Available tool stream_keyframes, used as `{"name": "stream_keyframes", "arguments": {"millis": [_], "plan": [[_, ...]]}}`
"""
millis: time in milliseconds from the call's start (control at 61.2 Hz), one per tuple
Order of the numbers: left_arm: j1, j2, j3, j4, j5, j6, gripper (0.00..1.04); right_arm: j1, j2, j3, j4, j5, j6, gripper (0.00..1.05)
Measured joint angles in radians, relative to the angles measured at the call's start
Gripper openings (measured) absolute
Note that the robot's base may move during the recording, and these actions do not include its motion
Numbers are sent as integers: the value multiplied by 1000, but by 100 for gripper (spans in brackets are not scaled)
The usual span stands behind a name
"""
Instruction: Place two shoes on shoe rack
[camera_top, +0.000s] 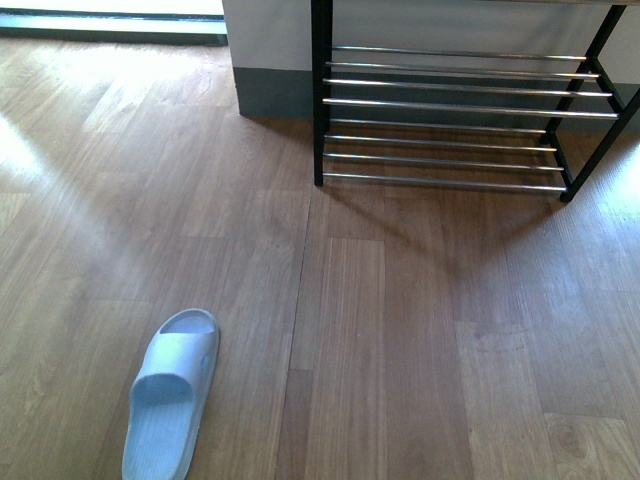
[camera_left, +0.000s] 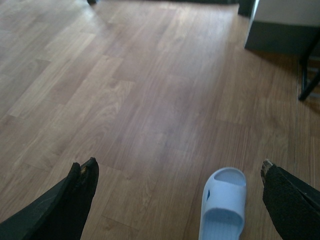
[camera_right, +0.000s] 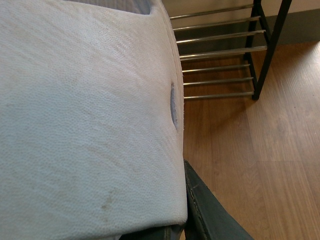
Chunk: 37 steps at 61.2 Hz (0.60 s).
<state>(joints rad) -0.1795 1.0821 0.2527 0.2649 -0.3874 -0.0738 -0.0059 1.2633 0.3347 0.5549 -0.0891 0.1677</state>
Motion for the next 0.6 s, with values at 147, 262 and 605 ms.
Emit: {"name": "stream_keyframes", "arguments": {"millis": [147, 262, 605], "plan": [[-50, 467, 92, 194, -17, 6, 95, 0, 0, 0, 0, -1, 0, 1], [-70, 737, 176, 237, -26, 24, 95, 0, 0, 0, 0, 0, 0, 1], [-83, 1350, 430, 242, -5, 35, 95, 0, 0, 0, 0, -1, 0, 1]]}}
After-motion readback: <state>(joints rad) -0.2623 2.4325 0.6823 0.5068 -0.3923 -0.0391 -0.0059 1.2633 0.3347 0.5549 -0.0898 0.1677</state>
